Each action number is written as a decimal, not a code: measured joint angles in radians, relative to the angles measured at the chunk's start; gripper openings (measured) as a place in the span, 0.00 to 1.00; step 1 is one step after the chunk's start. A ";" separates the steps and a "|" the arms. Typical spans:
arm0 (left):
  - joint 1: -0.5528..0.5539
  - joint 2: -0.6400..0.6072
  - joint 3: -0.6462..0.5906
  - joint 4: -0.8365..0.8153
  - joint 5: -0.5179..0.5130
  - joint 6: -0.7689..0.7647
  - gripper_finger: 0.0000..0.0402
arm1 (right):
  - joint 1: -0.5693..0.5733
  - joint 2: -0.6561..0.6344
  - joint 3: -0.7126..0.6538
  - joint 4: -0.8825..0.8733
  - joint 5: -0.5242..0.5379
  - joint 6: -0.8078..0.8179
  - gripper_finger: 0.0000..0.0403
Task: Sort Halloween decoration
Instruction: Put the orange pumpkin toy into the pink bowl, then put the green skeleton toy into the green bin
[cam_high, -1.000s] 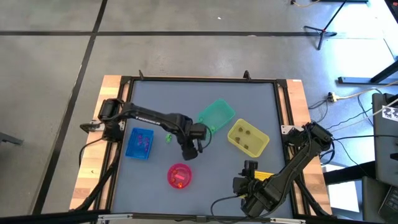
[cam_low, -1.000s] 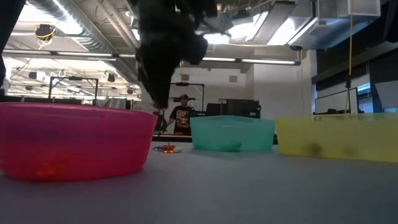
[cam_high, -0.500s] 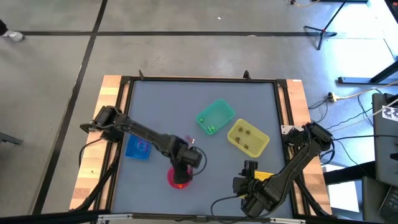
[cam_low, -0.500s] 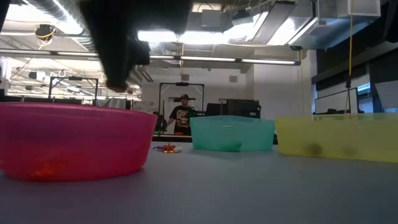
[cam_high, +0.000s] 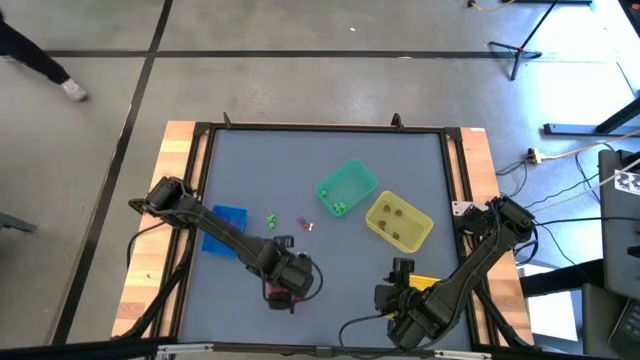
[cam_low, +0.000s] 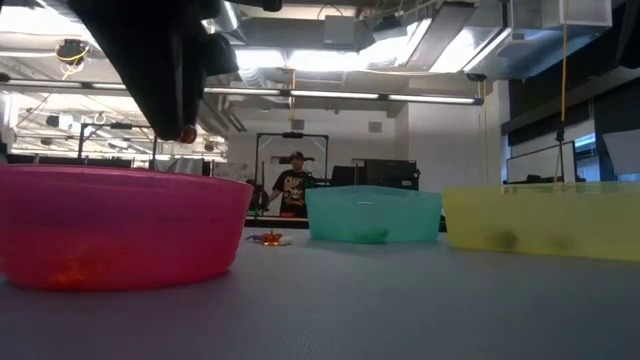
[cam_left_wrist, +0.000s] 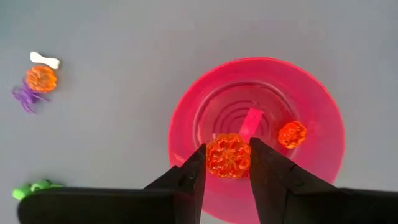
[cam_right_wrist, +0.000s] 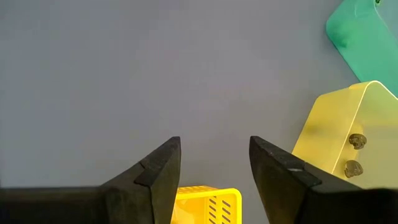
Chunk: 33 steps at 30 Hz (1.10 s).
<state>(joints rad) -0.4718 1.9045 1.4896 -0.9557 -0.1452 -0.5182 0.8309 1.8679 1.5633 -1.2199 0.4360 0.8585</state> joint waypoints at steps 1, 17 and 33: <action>-0.001 0.000 0.000 0.000 -0.003 0.002 0.22 | 0.000 0.000 0.000 0.000 0.000 0.000 0.47; 0.000 0.000 0.000 0.007 -0.002 0.003 0.52 | 0.000 0.000 0.000 0.000 0.001 0.000 0.47; 0.110 -0.002 0.001 -0.136 0.021 0.024 0.55 | 0.000 0.000 0.000 0.000 0.002 0.000 0.47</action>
<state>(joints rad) -0.3615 1.9030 1.4902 -1.0916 -0.1242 -0.4939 0.8309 1.8679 1.5631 -1.2199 0.4377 0.8585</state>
